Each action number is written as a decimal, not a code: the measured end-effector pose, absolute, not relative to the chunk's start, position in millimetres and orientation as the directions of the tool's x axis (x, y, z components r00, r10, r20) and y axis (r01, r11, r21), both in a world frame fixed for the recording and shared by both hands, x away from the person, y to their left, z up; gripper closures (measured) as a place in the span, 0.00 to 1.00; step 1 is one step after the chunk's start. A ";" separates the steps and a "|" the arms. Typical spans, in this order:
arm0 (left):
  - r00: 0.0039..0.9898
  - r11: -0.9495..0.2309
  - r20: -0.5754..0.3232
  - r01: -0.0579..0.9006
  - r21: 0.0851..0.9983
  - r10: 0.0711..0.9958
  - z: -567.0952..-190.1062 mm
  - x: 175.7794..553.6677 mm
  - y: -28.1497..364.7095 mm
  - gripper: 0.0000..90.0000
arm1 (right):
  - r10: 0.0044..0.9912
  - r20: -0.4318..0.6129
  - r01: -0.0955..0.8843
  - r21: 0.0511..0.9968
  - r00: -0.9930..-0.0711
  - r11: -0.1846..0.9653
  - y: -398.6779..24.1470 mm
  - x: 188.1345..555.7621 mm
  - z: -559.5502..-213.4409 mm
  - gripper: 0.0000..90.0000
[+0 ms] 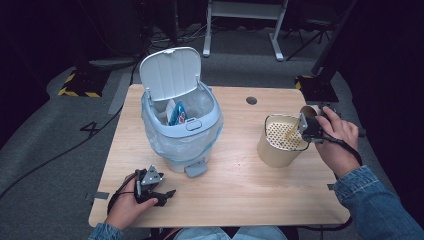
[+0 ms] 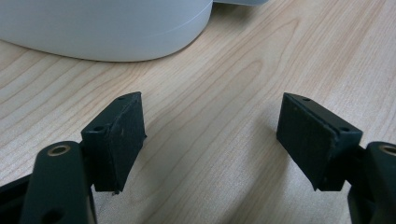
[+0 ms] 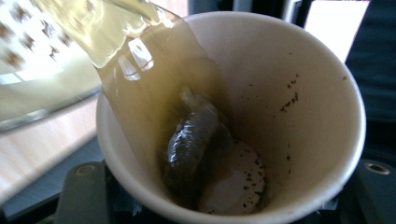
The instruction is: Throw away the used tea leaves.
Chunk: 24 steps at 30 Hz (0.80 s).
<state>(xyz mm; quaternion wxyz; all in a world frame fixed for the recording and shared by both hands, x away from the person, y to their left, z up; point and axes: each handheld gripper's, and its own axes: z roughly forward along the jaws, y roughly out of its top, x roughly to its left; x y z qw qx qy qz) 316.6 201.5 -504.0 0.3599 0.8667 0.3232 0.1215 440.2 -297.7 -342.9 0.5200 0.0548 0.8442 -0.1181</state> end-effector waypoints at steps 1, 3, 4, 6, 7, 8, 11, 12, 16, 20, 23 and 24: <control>0.762 -0.532 -0.022 0.473 0.703 0.648 -504.0 316.6 201.5 0.27 | -0.079 -0.895 0.211 -0.188 -0.440 0.959 -295.6 439.5 -344.0 0.35; 0.762 -0.532 -0.022 0.473 0.703 0.648 -504.0 316.6 201.5 0.27 | -0.138 -0.896 0.205 -0.243 -0.423 0.948 -292.3 438.4 -345.9 0.35; 0.762 -0.532 -0.022 0.473 0.703 0.648 -504.0 316.6 201.5 0.27 | -0.183 -0.893 0.205 -0.286 -0.411 0.936 -290.4 437.6 -347.0 0.35; 0.762 -0.532 -0.022 0.473 0.703 0.648 -504.0 316.6 201.5 0.27 | -0.285 -0.879 0.188 -0.375 -0.382 0.908 -286.2 436.5 -349.3 0.35; 0.762 -0.532 -0.022 0.473 0.702 0.648 -504.0 316.6 201.5 0.27 | -0.330 -0.869 0.182 -0.415 -0.368 0.891 -284.2 436.0 -350.6 0.35; 0.762 -0.532 -0.022 0.473 0.702 0.648 -504.0 316.6 201.5 0.27 | -0.376 -0.856 0.180 -0.457 -0.354 0.871 -282.0 435.4 -352.0 0.35; 0.762 -0.532 -0.022 0.473 0.702 0.648 -504.0 316.6 201.5 0.27 | -0.499 -0.811 0.178 -0.564 -0.306 0.807 -276.3 432.7 -356.8 0.35; 0.762 -0.532 -0.022 0.473 0.702 0.648 -504.0 316.6 201.5 0.27 | -0.532 -0.795 0.182 -0.592 -0.290 0.785 -274.3 431.5 -358.4 0.35; 0.762 -0.532 -0.022 0.473 0.702 0.648 -504.0 316.6 201.5 0.27 | -0.590 -0.767 0.187 -0.636 -0.251 0.748 -270.6 429.5 -358.7 0.35; 0.761 -0.532 -0.021 0.473 0.702 0.648 -504.0 316.5 201.4 0.27 | -0.531 -0.804 0.178 -0.583 -0.267 0.793 -271.4 429.7 -355.5 0.35; 0.762 -0.532 -0.021 0.472 0.702 0.648 -504.0 316.6 201.4 0.27 | -0.441 -0.848 0.169 -0.500 -0.295 0.849 -274.9 430.5 -351.3 0.35; 0.762 -0.532 -0.022 0.473 0.702 0.648 -504.0 316.6 201.4 0.27 | -0.404 -0.861 0.169 -0.468 -0.309 0.868 -276.5 430.9 -349.3 0.34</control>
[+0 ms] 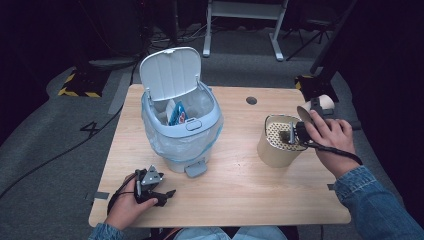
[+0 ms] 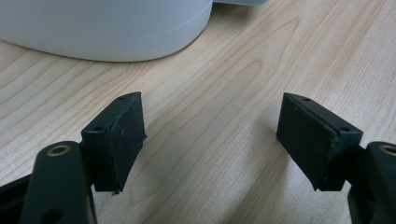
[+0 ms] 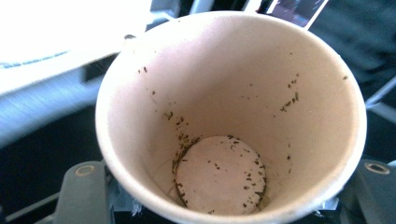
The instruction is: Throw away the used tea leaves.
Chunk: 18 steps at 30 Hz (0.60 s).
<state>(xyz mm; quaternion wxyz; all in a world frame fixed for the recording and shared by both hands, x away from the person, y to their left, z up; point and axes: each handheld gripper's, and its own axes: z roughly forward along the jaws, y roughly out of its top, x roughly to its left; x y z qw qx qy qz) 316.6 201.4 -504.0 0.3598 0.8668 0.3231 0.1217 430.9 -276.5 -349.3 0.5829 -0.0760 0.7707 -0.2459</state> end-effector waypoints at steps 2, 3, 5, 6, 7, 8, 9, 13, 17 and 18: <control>0.762 -0.532 -0.022 0.473 0.702 0.648 -504.0 316.6 201.4 0.27 | -0.252 -0.900 0.174 -0.328 -0.355 0.929 -281.0 432.0 -344.8 0.34; 0.761 -0.532 -0.021 0.473 0.702 0.648 -504.0 316.6 201.4 0.27 | -0.179 -0.910 0.168 -0.256 -0.375 0.952 -283.8 433.6 -341.8 0.34; 0.762 -0.532 -0.021 0.472 0.702 0.648 -504.0 316.6 201.4 0.27 | -0.075 -0.911 0.181 -0.161 -0.406 0.970 -289.5 435.3 -337.7 0.34; 0.761 -0.533 -0.021 0.473 0.702 0.648 -503.9 316.5 201.4 0.27 | -0.032 -0.910 0.190 -0.121 -0.413 0.974 -292.0 435.6 -336.0 0.34; 0.762 -0.532 -0.021 0.472 0.702 0.648 -504.0 316.6 201.4 0.27 | 0.009 -0.908 0.196 -0.081 -0.419 0.977 -295.0 435.9 -333.1 0.34; 0.762 -0.532 -0.021 0.472 0.702 0.648 -504.0 316.6 201.4 0.27 | 0.039 -0.905 0.202 -0.053 -0.425 0.978 -296.8 435.9 -331.6 0.34; 0.762 -0.532 -0.021 0.472 0.702 0.648 -504.0 316.6 201.4 0.27 | 0.092 -0.897 0.212 -0.003 -0.433 0.977 -299.2 435.7 -329.9 0.34; 0.762 -0.532 -0.021 0.472 0.702 0.648 -504.0 316.6 201.4 0.27 | 0.311 -0.829 0.253 0.213 -0.464 0.944 -308.9 435.8 -323.4 0.34; 0.761 -0.532 -0.021 0.472 0.702 0.648 -504.0 316.6 201.4 0.27 | 0.501 -0.714 0.287 0.411 -0.489 0.866 -319.0 436.1 -318.5 0.34; 0.762 -0.533 -0.021 0.472 0.702 0.648 -504.0 316.6 201.4 0.27 | 0.549 -0.674 0.296 0.463 -0.495 0.835 -321.2 436.0 -318.0 0.33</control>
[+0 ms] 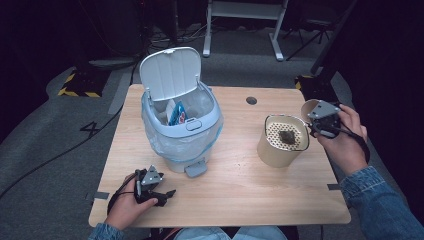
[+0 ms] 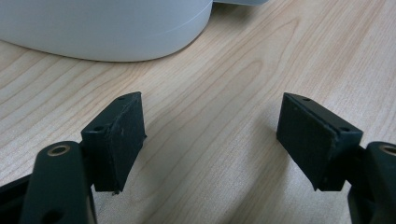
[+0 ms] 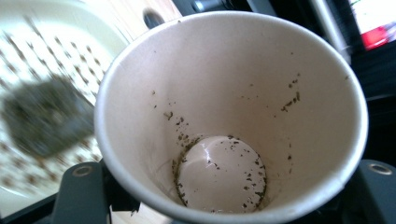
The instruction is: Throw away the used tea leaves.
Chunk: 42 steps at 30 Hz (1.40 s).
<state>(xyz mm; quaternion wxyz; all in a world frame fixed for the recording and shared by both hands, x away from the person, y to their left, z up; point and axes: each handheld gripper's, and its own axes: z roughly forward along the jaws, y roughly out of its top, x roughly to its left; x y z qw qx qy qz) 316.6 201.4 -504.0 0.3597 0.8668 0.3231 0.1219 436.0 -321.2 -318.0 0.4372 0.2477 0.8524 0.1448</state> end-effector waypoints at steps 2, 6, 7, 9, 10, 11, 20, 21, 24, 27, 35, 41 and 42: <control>0.761 -0.532 -0.021 0.472 0.703 0.648 -504.0 316.6 201.4 0.27 | 0.633 -0.584 0.309 0.562 -0.509 0.767 -327.6 436.5 -316.4 0.33; 0.761 -0.532 -0.021 0.472 0.702 0.648 -504.0 316.6 201.4 0.27 | 0.748 -0.431 0.348 0.691 -0.505 0.634 -337.6 436.9 -314.7 0.33; 0.761 -0.532 -0.021 0.473 0.702 0.648 -504.0 316.6 201.4 0.27 | 0.766 -0.390 0.355 0.716 -0.511 0.601 -340.1 437.0 -314.2 0.33; 0.762 -0.532 -0.022 0.473 0.702 0.648 -504.0 316.6 201.4 0.27 | 0.794 -0.309 0.367 0.759 -0.524 0.538 -344.6 437.4 -313.1 0.33; 0.761 -0.532 -0.022 0.473 0.702 0.648 -504.0 316.6 201.4 0.27 | 0.799 -0.282 0.371 0.771 -0.530 0.518 -346.5 437.7 -312.3 0.33; 0.762 -0.532 -0.022 0.473 0.702 0.648 -504.0 316.6 201.4 0.27 | 0.803 -0.254 0.375 0.781 -0.539 0.499 -347.9 437.9 -311.5 0.33; 0.761 -0.533 -0.020 0.472 0.702 0.648 -503.9 316.4 201.4 0.27 | 0.807 -0.056 0.412 0.838 -0.587 0.358 -354.5 438.5 -306.6 0.33; 0.761 -0.533 -0.020 0.473 0.702 0.648 -503.9 316.3 201.5 0.27 | 0.797 -0.054 0.404 0.840 -0.602 0.362 -354.2 438.7 -305.8 0.33; 0.761 -0.532 -0.021 0.473 0.702 0.649 -503.9 316.4 201.6 0.27 | 0.770 -0.063 0.383 0.840 -0.634 0.384 -353.0 439.0 -303.5 0.33; 0.761 -0.532 -0.022 0.473 0.703 0.648 -504.0 316.5 201.6 0.27 | 0.763 -0.072 0.376 0.839 -0.642 0.395 -351.6 438.0 -300.5 0.33; 0.761 -0.532 -0.021 0.473 0.702 0.648 -503.9 316.4 201.6 0.27 | 0.702 -0.069 0.321 0.854 -0.709 0.409 -334.8 429.3 -285.4 0.33; 0.760 -0.532 -0.020 0.473 0.702 0.649 -504.0 316.1 201.5 0.27 | 0.678 -0.057 0.310 0.859 -0.733 0.408 -318.3 424.5 -278.1 0.33; 0.760 -0.532 -0.021 0.474 0.702 0.649 -503.9 315.7 201.6 0.27 | 0.673 -0.060 0.307 0.858 -0.737 0.412 -315.9 423.9 -276.7 0.33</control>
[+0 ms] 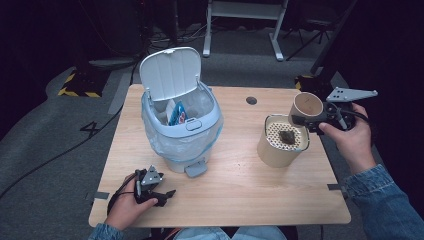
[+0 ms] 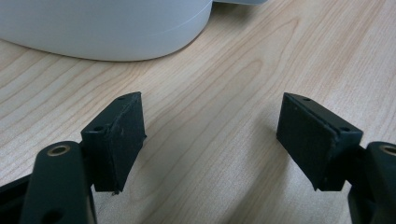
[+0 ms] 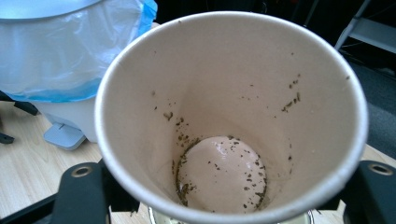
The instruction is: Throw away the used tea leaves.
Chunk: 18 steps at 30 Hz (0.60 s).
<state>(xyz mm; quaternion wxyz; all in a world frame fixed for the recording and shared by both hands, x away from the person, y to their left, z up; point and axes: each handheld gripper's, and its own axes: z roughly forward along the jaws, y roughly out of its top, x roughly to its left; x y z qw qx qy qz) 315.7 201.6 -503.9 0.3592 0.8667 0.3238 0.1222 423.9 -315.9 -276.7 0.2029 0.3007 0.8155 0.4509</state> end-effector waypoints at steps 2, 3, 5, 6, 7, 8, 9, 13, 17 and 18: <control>0.760 -0.530 -0.022 0.475 0.703 0.650 -504.0 314.7 202.1 0.27 | 0.666 -0.065 0.299 0.858 -0.743 0.417 -311.4 423.2 -273.8 0.33; 0.758 -0.530 -0.021 0.475 0.703 0.652 -504.1 314.4 202.4 0.27 | 0.661 -0.061 0.297 0.860 -0.748 0.416 -309.3 422.9 -272.1 0.33; 0.757 -0.529 -0.021 0.476 0.702 0.653 -504.0 314.0 202.5 0.27 | 0.653 -0.065 0.288 0.861 -0.755 0.418 -305.2 422.7 -268.8 0.33; 0.757 -0.529 -0.022 0.477 0.702 0.654 -504.1 314.0 202.5 0.27 | 0.649 -0.067 0.286 0.860 -0.758 0.423 -303.2 422.7 -267.4 0.33; 0.757 -0.529 -0.021 0.477 0.702 0.654 -504.0 314.0 202.5 0.27 | 0.645 -0.064 0.285 0.861 -0.761 0.422 -300.8 422.9 -265.9 0.33; 0.756 -0.528 -0.021 0.476 0.703 0.654 -504.1 314.0 202.5 0.27 | 0.642 -0.065 0.283 0.860 -0.764 0.424 -299.4 423.0 -264.9 0.33; 0.756 -0.529 -0.021 0.477 0.702 0.654 -504.0 313.9 202.5 0.27 | 0.638 -0.062 0.282 0.861 -0.768 0.424 -297.4 423.2 -263.6 0.33; 0.756 -0.528 -0.022 0.477 0.702 0.654 -504.1 313.9 202.5 0.26 | 0.621 -0.054 0.276 0.864 -0.782 0.422 -288.8 423.4 -257.5 0.33; 0.757 -0.528 -0.023 0.478 0.702 0.653 -504.0 314.1 202.7 0.27 | 0.594 -0.045 0.264 0.866 -0.803 0.424 -279.2 424.3 -252.4 0.33; 0.757 -0.528 -0.024 0.478 0.702 0.653 -504.0 314.2 202.6 0.26 | 0.589 -0.048 0.258 0.869 -0.807 0.423 -276.8 424.9 -251.6 0.33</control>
